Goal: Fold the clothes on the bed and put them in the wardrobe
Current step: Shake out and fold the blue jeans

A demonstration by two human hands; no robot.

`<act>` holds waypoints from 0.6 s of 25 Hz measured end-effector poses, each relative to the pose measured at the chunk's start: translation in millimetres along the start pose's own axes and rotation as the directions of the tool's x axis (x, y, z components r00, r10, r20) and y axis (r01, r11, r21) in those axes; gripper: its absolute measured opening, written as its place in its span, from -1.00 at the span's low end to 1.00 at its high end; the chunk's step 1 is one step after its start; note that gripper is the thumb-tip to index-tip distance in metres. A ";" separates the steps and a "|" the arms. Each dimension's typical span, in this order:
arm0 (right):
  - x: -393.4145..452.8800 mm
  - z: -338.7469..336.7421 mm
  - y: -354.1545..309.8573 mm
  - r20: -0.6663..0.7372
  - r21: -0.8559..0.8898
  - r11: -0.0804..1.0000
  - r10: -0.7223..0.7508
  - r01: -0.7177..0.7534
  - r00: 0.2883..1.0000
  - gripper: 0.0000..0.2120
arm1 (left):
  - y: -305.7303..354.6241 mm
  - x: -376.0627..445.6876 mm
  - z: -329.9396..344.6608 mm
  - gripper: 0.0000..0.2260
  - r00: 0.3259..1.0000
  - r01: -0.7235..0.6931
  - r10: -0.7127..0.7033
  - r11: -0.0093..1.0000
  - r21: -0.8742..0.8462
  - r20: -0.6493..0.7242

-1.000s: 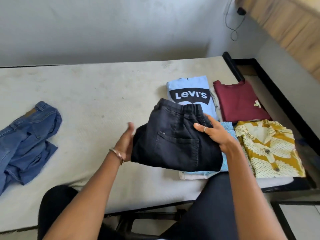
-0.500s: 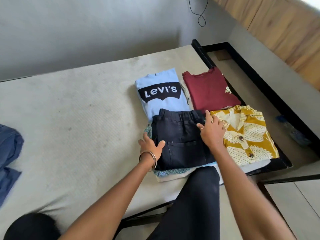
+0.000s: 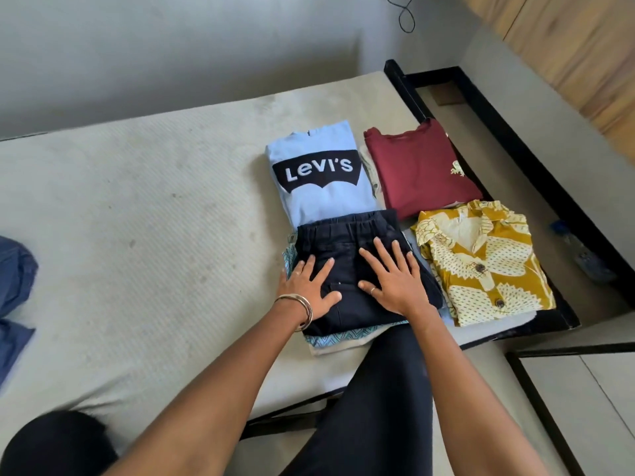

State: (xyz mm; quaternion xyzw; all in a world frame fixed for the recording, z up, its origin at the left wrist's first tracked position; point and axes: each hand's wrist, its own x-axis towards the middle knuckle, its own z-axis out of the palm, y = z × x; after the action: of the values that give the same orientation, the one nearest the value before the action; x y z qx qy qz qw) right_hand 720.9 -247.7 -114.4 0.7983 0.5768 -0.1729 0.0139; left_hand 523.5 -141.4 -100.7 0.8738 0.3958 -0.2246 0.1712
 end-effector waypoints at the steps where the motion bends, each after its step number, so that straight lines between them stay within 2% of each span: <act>1: -0.1 -3.5 3.5 0.051 -0.018 1.000 -0.025 0.026 0.998 -0.32 | 0.1 -2.4 2.5 -0.35 1.000 0.014 -0.014 1.000 0.010 0.027; 3: -1.0 -14.5 4.3 0.161 -0.002 1.000 -0.003 0.003 0.987 -0.27 | -1.6 -6.9 -1.5 -0.37 0.998 0.004 -0.004 1.000 -0.004 0.063; 5: -0.3 -28.8 -10.9 0.185 -0.027 0.993 0.115 -0.112 0.976 -0.26 | -11.3 -8.9 -9.8 -0.39 0.998 -0.056 0.058 0.995 -0.077 0.026; 6: 0.5 -35.2 -26.6 0.125 -0.066 0.983 0.179 -0.172 0.976 -0.31 | -21.4 -11.5 -11.5 -0.40 0.995 -0.093 0.087 0.987 -0.133 -0.045; 8: 3.0 -46.4 -69.4 -0.089 -0.110 0.965 0.227 -0.236 0.970 -0.58 | -48.4 -26.3 -12.5 -0.45 0.970 -0.148 0.081 0.943 -0.298 -0.228; 10: 12.1 -48.9 -115.5 -0.220 -0.057 0.987 0.138 -0.154 0.966 -0.73 | -89.9 -48.2 -5.6 -0.55 0.941 -0.160 -0.002 0.879 -0.449 -0.340; 11: 18.3 -49.0 -136.8 -0.212 0.012 0.997 0.078 -0.077 0.974 -0.75 | -112.5 -59.4 -2.1 -0.61 0.932 -0.149 -0.053 0.845 -0.513 -0.358; 13: 33.5 -43.8 -186.4 -0.111 0.104 0.991 -0.075 0.087 0.991 -0.74 | -168.2 -88.6 8.7 -0.72 0.906 -0.060 -0.219 0.780 -0.623 -0.361; 15: 47.6 -27.9 -246.1 -0.026 0.112 0.959 -0.258 0.259 0.966 -0.73 | -231.9 -127.3 24.7 -0.80 0.845 0.103 -0.427 0.722 -0.684 -0.323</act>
State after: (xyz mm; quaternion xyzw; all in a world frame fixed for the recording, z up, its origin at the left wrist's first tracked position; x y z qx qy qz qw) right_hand 513.4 -115.6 -58.4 0.7165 0.6654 -0.2014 -0.0577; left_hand 264.4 -85.8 -82.4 0.7202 0.6014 0.1153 0.3260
